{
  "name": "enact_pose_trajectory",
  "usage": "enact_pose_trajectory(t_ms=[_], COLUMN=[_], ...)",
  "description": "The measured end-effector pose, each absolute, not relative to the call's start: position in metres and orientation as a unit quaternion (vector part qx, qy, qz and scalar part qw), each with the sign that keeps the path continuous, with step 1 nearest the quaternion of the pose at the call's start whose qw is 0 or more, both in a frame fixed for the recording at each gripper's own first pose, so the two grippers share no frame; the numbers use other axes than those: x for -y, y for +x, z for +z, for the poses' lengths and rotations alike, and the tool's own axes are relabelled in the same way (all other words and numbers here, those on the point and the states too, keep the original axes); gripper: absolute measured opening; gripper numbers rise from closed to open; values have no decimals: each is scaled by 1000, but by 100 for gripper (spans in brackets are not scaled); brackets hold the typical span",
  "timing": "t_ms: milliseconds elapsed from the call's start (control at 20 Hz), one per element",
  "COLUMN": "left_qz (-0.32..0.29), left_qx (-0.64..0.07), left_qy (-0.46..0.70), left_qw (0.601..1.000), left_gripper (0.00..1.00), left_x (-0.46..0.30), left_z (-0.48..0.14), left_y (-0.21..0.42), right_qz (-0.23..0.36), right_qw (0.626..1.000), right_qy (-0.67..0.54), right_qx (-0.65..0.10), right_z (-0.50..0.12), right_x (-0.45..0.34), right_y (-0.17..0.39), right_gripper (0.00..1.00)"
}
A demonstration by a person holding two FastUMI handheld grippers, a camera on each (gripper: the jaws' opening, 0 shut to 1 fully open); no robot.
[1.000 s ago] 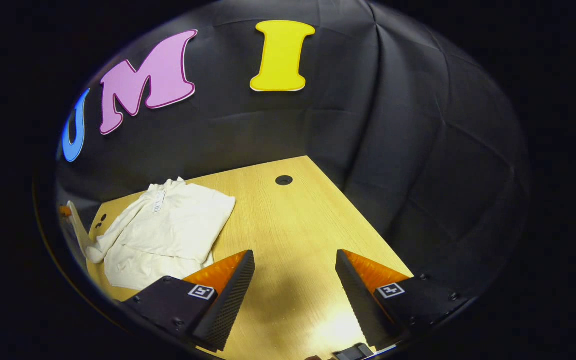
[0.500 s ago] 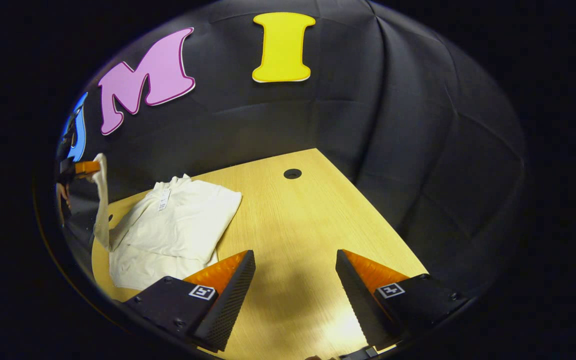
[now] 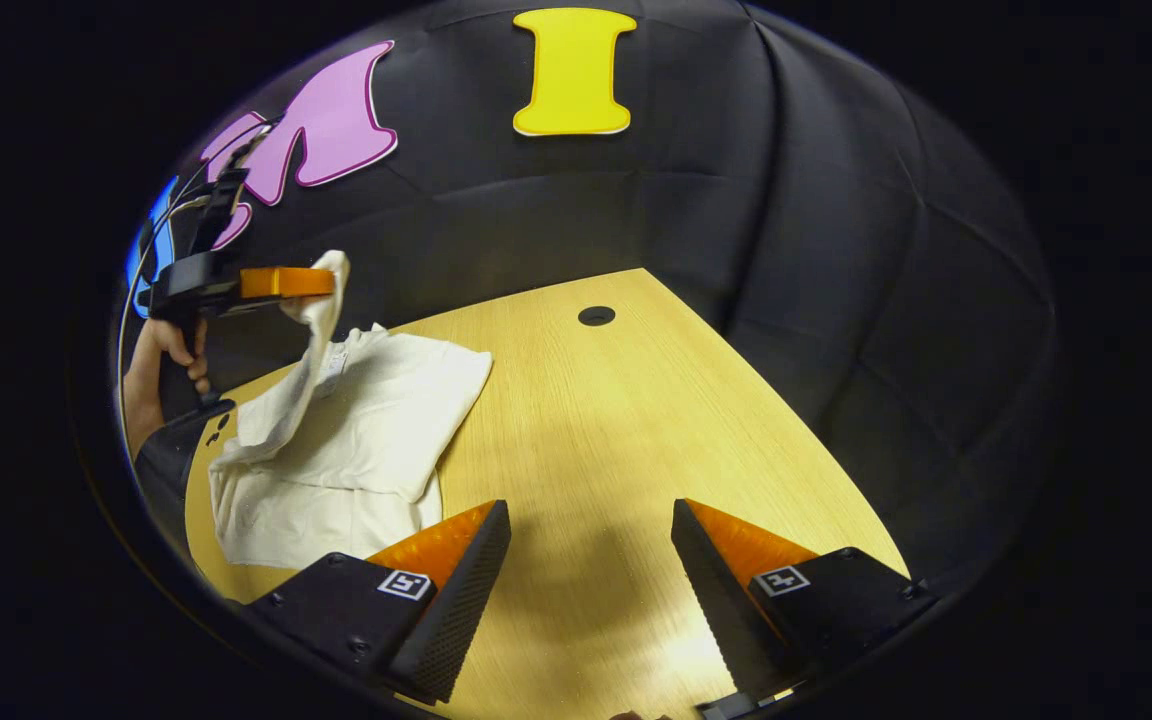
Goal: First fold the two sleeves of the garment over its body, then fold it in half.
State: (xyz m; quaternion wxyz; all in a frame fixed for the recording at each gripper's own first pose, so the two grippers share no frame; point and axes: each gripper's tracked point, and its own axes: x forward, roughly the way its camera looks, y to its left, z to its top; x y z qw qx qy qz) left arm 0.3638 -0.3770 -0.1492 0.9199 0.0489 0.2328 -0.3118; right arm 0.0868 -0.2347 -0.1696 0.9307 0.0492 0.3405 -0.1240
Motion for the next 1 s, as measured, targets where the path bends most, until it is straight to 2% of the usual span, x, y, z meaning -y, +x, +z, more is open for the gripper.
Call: enact_pose_trajectory(t_ms=[100, 200, 350, 600, 1000], left_qz=[-333, -351, -344, -289, -132], left_qx=[-247, -238, -216, -216, -291], left_qy=[34, 31, 50, 55, 33], left_qw=[909, 905, 913, 931, 947], left_gripper=[17, 50, 100, 99, 99], left_x=[399, 406, 383, 290, 86], left_z=[-159, -159, -156, -166, -228], left_y=[352, 340, 325, 292, 227], right_qz=[-121, -115, -107, -78, -17], right_qw=[931, 931, 930, 928, 919], right_qy=[47, 46, 47, 55, 85], right_qx=[-341, -344, -349, -359, -385], right_z=[-172, -174, -179, -186, -202], right_x=[232, 228, 220, 191, 118], right_y=[87, 87, 90, 97, 108], right_gripper=[100, 100, 100, 99, 99])
